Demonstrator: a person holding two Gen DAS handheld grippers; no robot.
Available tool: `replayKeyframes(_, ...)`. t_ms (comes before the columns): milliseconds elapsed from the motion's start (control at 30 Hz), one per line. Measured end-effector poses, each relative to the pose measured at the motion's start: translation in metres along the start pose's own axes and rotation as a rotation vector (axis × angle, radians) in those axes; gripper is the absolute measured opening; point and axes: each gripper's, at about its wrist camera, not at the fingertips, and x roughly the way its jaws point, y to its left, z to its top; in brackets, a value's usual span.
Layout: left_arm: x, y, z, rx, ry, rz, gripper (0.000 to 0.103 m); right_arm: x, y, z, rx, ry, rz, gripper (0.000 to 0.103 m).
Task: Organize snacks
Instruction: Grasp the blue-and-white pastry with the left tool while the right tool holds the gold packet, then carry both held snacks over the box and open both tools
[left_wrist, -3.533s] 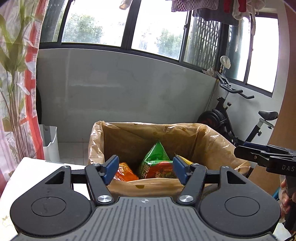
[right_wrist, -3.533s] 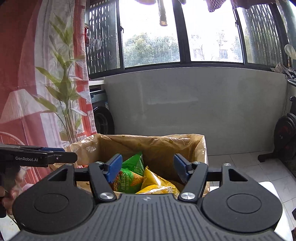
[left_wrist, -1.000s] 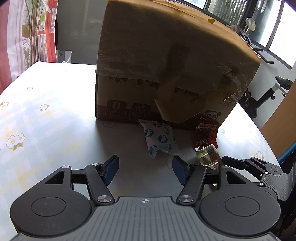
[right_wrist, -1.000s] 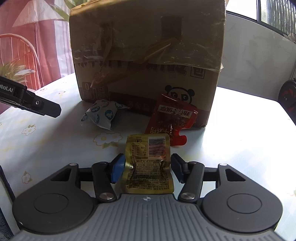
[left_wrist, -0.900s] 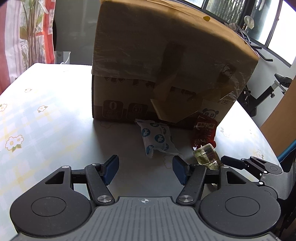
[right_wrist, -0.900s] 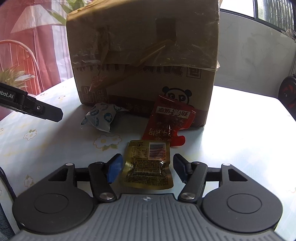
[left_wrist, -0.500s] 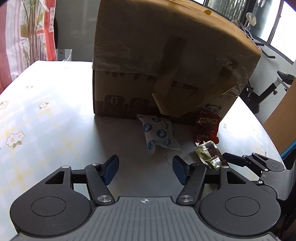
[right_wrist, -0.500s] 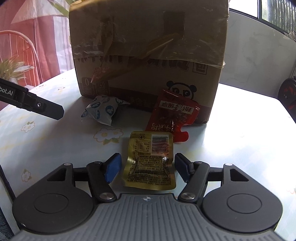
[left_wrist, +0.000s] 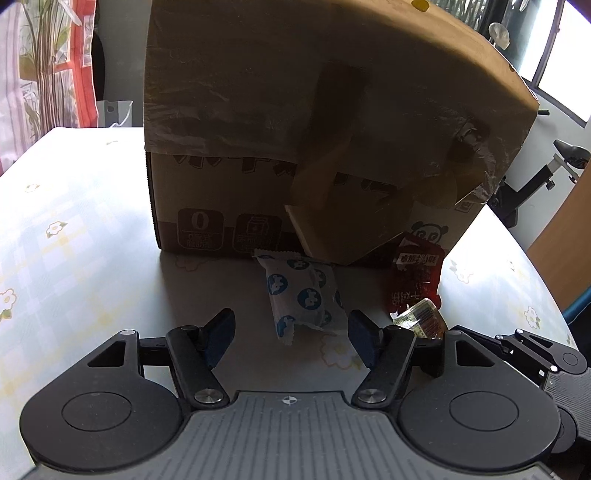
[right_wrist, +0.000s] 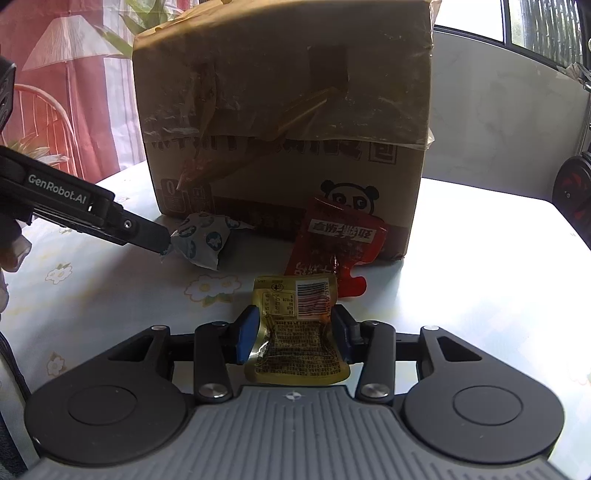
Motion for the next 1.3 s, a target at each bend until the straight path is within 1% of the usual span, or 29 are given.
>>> replayKeyframes(100, 0.013, -0.007, 0.009, 0.003, -0.013, -0.007, 0.074, -0.002, -0.002, -0.001, 0.016, -0.003, 0.001, 0.045)
replayKeyframes(233, 0.035, -0.016, 0.014, 0.001, 0.003, 0.027, 0.074, -0.002, -0.002, -0.001, 0.015, 0.002, 0.003, 0.045)
replayKeyframes(300, 0.044, -0.017, 0.01, -0.019, 0.027, 0.048, 0.07, -0.001, -0.002, 0.0, 0.013, 0.003, 0.004, 0.045)
replayKeyframes(333, 0.046, -0.017, 0.006, -0.016, 0.032, 0.046, 0.065, -0.002, -0.002, 0.0, 0.015, 0.001, 0.004, 0.045)
replayKeyframes(367, 0.045, -0.017, 0.003, -0.004, 0.032, 0.04, 0.05, -0.002, -0.003, 0.0, 0.019, 0.002, 0.006, 0.045)
replayKeyframes(467, 0.036, -0.019, -0.008, 0.046, 0.031, 0.015, 0.047, -0.003, -0.005, 0.0, 0.033, -0.005, 0.009, 0.045)
replayKeyframes(533, 0.029, -0.015, -0.014, 0.038, 0.04, -0.007, 0.047, -0.003, -0.005, 0.0, 0.034, -0.005, 0.01, 0.045)
replayKeyframes(700, 0.008, -0.003, -0.022, 0.007, 0.05, -0.007, 0.047, -0.008, -0.002, 0.0, 0.034, -0.021, 0.013, 0.045)
replayKeyframes(833, -0.024, 0.014, -0.015, -0.001, -0.012, -0.023, 0.047, -0.021, -0.007, 0.003, 0.074, -0.047, 0.018, 0.045)
replayKeyframes(933, -0.057, 0.014, -0.001, 0.046, -0.097, -0.022, 0.047, -0.038, -0.01, 0.01, 0.077, -0.082, 0.01, 0.045)
replayKeyframes(1000, -0.076, 0.01, 0.009, 0.079, -0.148, -0.029, 0.047, -0.054, -0.013, 0.02, 0.076, -0.124, 0.004, 0.045)
replayKeyframes(1133, -0.116, 0.0, 0.033, 0.132, -0.276, -0.069, 0.047, -0.082, -0.019, 0.052, 0.075, -0.226, 0.008, 0.045)
replayKeyframes(1167, -0.124, -0.002, 0.04, 0.139, -0.307, -0.076, 0.047, -0.089, -0.02, 0.065, 0.067, -0.264, 0.011, 0.045)
replayKeyframes(1300, -0.142, -0.008, 0.073, 0.148, -0.388, -0.089, 0.047, -0.104, -0.021, 0.112, 0.035, -0.379, 0.035, 0.045)
